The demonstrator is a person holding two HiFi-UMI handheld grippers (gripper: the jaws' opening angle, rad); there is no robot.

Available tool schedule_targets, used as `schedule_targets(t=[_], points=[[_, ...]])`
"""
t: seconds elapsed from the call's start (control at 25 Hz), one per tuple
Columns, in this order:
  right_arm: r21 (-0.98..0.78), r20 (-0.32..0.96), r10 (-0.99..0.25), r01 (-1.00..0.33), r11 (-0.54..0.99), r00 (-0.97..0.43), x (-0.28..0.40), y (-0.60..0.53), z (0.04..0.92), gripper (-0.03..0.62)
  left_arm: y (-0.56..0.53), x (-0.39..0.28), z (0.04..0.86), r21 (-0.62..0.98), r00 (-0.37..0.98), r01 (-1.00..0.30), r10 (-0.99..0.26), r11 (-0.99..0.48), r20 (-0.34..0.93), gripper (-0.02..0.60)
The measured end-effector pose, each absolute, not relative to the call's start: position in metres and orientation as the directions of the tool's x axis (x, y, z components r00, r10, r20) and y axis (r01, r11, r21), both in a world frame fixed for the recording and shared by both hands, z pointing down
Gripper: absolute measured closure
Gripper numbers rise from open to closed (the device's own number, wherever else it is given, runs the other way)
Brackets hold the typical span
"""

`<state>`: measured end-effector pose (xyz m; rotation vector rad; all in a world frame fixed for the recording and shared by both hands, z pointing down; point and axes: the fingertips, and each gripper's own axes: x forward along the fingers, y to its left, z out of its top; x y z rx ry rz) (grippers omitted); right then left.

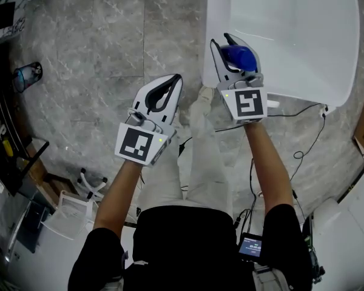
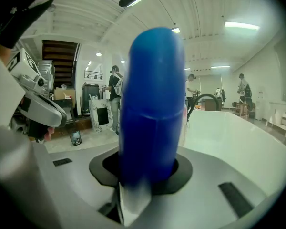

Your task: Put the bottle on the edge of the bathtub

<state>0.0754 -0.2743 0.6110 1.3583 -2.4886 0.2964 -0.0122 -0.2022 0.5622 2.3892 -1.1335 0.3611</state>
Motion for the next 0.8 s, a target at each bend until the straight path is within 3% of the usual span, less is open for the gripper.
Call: schedule_targets(t=[0.48,0.68,0.8], points=[[-0.018,0.378,-0.778,-0.845,0.535,-0.501,0.069,-0.297,0.653,0.467,-0.202,-0.025,0.589,0.302,0.599,-0.799,-0.642,-0.521,0.478,0.569],[-0.002,0.361,-0.786,-0.843,0.539,-0.503,0.069,-0.299,0.657,0.467,-0.210,-0.023,0.583,0.284,0.593,-0.805,-0.685,-0.522,0.423,0.569],[0.005,0.365,-0.784,-0.841,0.541,-0.502,0.068,-0.298,0.663,0.466,-0.202,-0.027,0.593,0.274,0.591,-0.803,-0.649,-0.530,0.479,0.569]])
